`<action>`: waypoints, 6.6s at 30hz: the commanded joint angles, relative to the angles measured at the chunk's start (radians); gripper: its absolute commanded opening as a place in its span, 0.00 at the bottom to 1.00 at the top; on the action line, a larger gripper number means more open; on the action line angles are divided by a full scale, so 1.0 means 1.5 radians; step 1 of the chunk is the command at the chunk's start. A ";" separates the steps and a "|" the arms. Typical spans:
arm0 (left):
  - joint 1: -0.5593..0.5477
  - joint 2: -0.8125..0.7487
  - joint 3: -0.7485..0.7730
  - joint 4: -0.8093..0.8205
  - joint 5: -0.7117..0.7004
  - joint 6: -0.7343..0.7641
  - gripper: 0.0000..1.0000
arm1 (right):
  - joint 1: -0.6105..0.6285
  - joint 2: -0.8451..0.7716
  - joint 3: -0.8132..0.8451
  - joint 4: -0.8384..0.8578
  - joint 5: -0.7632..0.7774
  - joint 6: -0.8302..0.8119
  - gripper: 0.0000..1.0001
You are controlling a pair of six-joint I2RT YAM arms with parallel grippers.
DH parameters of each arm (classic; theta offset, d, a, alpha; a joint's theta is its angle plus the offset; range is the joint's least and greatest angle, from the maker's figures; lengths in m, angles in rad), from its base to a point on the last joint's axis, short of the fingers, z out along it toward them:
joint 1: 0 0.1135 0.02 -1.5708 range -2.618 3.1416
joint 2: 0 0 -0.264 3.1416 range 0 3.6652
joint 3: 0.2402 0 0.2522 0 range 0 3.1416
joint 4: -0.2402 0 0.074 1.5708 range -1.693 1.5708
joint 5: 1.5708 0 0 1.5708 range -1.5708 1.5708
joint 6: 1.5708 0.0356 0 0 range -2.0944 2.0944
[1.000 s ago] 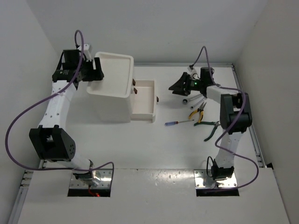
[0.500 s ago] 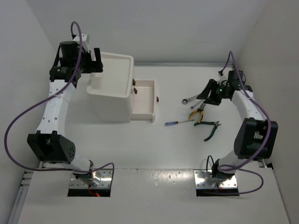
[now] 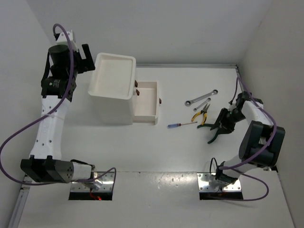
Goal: Sort the tools into containers
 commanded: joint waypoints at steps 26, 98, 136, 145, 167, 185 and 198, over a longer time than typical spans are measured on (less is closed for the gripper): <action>-0.007 -0.041 -0.105 0.111 -0.069 -0.005 1.00 | 0.025 0.173 0.035 -0.011 0.175 0.063 0.36; -0.013 -0.001 -0.184 0.129 -0.068 -0.030 1.00 | 0.557 0.439 0.826 -0.028 0.405 -0.049 0.00; -0.013 0.006 -0.215 0.141 -0.055 -0.055 1.00 | 0.653 0.582 0.914 -0.008 0.318 0.045 0.00; -0.013 0.006 -0.228 0.147 -0.055 -0.061 1.00 | 0.659 0.610 0.886 -0.008 0.348 0.051 0.00; -0.013 0.024 -0.240 0.160 -0.055 -0.067 1.00 | 0.647 0.590 0.878 -0.002 0.376 0.079 0.51; -0.019 0.045 -0.193 0.141 0.006 -0.041 0.68 | 0.434 0.336 0.645 0.056 0.074 -0.026 0.54; -0.025 0.052 -0.181 0.115 0.005 -0.029 0.00 | 0.398 0.445 0.513 0.129 -0.034 -0.063 0.52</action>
